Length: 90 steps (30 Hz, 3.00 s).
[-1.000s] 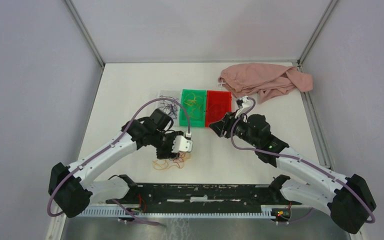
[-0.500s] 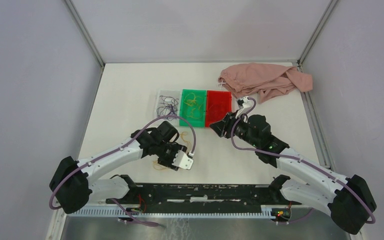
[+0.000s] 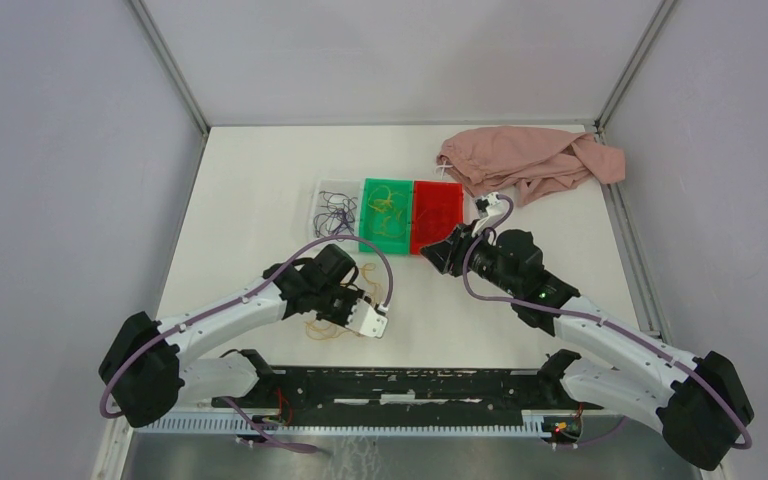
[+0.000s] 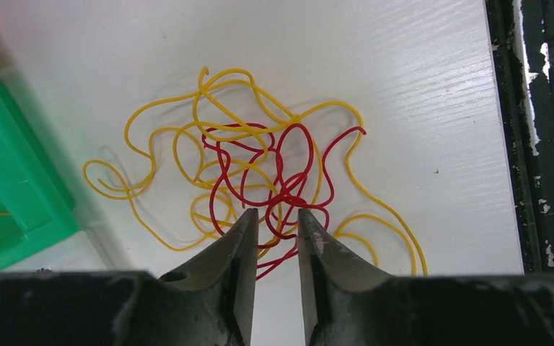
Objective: Untangle the cables
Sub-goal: Untie the cable.
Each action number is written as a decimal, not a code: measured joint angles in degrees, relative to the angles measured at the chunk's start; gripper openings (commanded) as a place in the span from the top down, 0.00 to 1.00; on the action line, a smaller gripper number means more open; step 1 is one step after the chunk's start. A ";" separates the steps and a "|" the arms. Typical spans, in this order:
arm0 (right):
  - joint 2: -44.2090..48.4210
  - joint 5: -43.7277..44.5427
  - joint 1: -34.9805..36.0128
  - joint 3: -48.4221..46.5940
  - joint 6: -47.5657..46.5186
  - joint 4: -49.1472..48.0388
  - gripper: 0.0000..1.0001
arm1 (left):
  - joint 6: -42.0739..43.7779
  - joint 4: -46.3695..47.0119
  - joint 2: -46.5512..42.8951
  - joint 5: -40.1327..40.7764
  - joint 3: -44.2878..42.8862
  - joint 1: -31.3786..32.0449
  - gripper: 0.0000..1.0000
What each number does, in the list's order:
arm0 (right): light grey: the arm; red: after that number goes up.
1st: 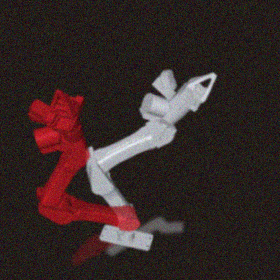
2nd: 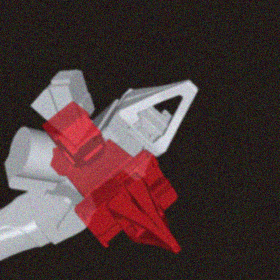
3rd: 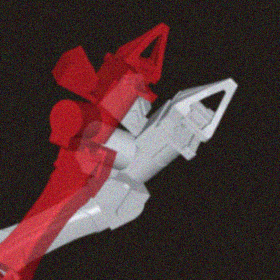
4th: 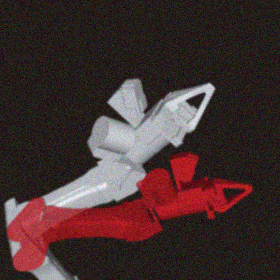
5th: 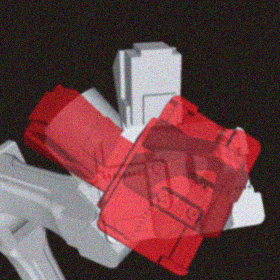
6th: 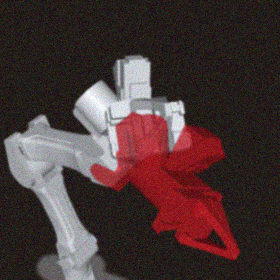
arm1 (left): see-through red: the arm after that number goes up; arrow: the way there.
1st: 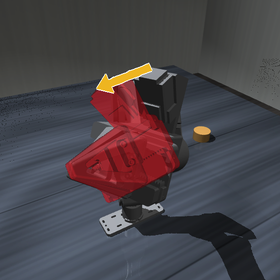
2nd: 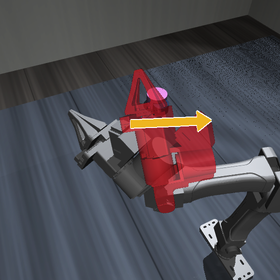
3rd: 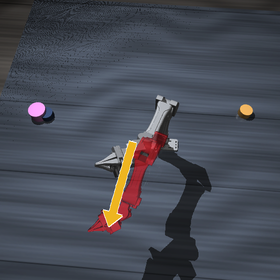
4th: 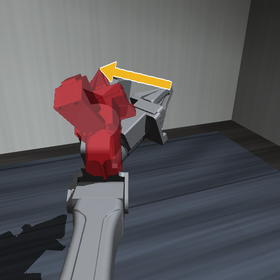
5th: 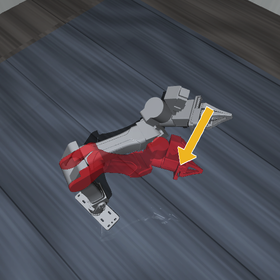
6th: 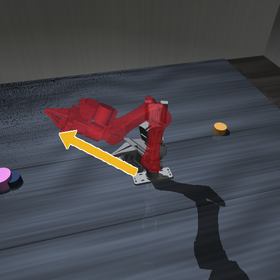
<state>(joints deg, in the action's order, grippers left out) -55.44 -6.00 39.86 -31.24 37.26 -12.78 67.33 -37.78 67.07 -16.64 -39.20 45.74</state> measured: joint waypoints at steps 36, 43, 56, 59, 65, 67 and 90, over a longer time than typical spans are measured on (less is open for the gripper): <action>-3.72 -14.23 4.39 -1.53 4.22 -16.98 0.35 | -41.48 -3.67 -13.35 -15.72 -24.59 0.00 0.97; -2.45 -16.17 5.55 -1.53 2.75 -19.89 0.36 | -47.63 -0.35 -13.51 -8.74 -24.59 0.00 0.97; 1.44 -0.37 17.46 -2.69 -14.93 -12.76 0.41 | -61.94 2.23 -9.18 1.55 -24.79 -3.45 0.97; -0.72 4.02 18.93 -2.91 -17.84 -12.24 0.41 | -64.89 2.08 -8.13 0.83 -25.94 -5.20 0.97; -5.86 8.94 19.80 -3.15 -20.17 -14.40 0.41 | -68.98 1.99 -7.43 -1.84 -28.65 -6.78 0.97; -7.28 9.40 19.78 -3.45 -20.15 -15.56 0.41 | -69.31 1.95 -7.43 -2.08 -28.68 -6.82 0.97; -12.13 14.80 19.85 -8.76 -16.90 -19.43 0.50 | -69.33 1.73 -7.45 -2.45 -28.70 -7.82 0.97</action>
<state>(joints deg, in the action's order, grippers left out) -67.57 8.80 59.70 -40.01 20.36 -32.21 -2.00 -36.05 59.61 -19.09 -67.90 37.91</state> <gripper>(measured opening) 0.507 0.045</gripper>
